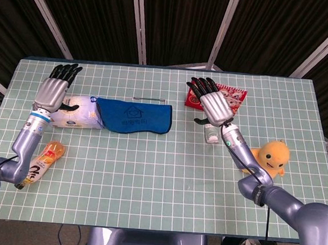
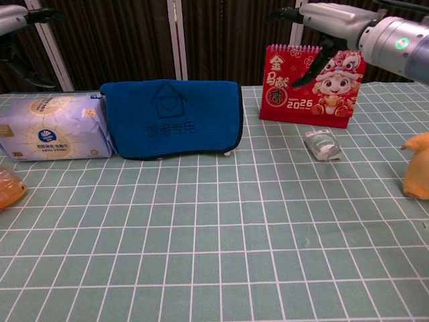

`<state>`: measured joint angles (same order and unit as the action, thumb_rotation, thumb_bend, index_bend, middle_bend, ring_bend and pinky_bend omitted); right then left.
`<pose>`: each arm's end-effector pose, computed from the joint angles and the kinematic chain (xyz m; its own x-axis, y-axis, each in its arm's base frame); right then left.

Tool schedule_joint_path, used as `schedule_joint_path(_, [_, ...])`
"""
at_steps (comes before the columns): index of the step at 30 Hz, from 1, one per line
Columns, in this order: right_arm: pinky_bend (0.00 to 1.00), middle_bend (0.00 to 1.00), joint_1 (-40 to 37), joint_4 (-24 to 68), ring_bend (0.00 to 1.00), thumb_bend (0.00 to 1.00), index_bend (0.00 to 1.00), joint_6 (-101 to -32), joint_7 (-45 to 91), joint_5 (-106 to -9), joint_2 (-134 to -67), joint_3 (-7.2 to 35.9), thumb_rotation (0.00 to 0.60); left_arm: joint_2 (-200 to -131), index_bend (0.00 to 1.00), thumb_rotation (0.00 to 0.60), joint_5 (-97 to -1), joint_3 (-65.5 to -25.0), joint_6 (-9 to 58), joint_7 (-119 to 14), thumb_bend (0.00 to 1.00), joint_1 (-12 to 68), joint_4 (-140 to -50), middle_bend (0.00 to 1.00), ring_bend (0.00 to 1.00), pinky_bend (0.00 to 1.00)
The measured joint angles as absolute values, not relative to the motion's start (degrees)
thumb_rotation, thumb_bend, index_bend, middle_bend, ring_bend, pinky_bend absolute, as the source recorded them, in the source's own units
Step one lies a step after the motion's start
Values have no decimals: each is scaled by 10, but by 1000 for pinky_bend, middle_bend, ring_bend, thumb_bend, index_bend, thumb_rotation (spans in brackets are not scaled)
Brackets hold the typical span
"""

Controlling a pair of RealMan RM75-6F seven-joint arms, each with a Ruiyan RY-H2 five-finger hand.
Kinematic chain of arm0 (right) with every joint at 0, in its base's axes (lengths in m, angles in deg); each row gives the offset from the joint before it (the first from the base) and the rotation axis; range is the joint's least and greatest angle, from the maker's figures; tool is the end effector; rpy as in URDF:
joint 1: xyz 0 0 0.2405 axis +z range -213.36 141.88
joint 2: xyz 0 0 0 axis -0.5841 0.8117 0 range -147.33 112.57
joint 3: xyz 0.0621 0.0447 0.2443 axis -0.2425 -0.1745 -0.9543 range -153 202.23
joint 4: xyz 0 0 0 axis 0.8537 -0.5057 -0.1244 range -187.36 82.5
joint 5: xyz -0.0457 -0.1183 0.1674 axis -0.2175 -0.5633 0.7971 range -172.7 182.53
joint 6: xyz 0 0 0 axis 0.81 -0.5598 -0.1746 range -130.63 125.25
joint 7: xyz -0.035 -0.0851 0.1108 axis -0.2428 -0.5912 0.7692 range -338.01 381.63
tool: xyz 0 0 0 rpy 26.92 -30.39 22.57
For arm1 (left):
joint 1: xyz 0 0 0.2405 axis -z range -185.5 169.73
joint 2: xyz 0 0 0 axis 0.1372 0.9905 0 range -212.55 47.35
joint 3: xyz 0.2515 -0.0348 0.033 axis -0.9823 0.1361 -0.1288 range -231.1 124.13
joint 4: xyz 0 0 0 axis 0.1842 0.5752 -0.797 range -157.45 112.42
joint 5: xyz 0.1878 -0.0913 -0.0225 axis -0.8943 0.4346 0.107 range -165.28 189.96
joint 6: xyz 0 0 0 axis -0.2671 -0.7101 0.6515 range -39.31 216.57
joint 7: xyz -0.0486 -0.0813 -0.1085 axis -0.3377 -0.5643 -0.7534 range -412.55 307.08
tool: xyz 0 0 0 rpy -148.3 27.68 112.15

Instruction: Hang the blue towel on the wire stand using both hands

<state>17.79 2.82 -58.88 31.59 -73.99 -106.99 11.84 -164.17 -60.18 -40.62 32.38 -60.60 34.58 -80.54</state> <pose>-0.1304 -0.4528 0.0499 0.3972 0.0164 0.9176 -0.8068 -0.4702 0.3577 -0.2331 0.4328 0.1113 0.4269 -0.0096 0.9043 0.8847 -0.2025 -0.4198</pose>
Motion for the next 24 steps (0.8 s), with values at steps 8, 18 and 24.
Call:
schedule_joint_path(8, [0,27,87,207,0,75,63,-676,268,-765,-937,153,600,-1538,0,600,-618,-426,228,-622,58,255,-917,0,0,0])
schedule_joint_path(18, [0,0,-60,312,0,0,4,-831,217,-812,-833,223,600,-1451,0,600,-645,-481,89,-563,0,123,-1062,0,0,0])
schedule_joint_path(24, [0,0,-146,379,0,0,0,-895,145,-813,-796,260,600,-1463,0,600,-693,-515,2,-547,0,62,-1080,0,0,0])
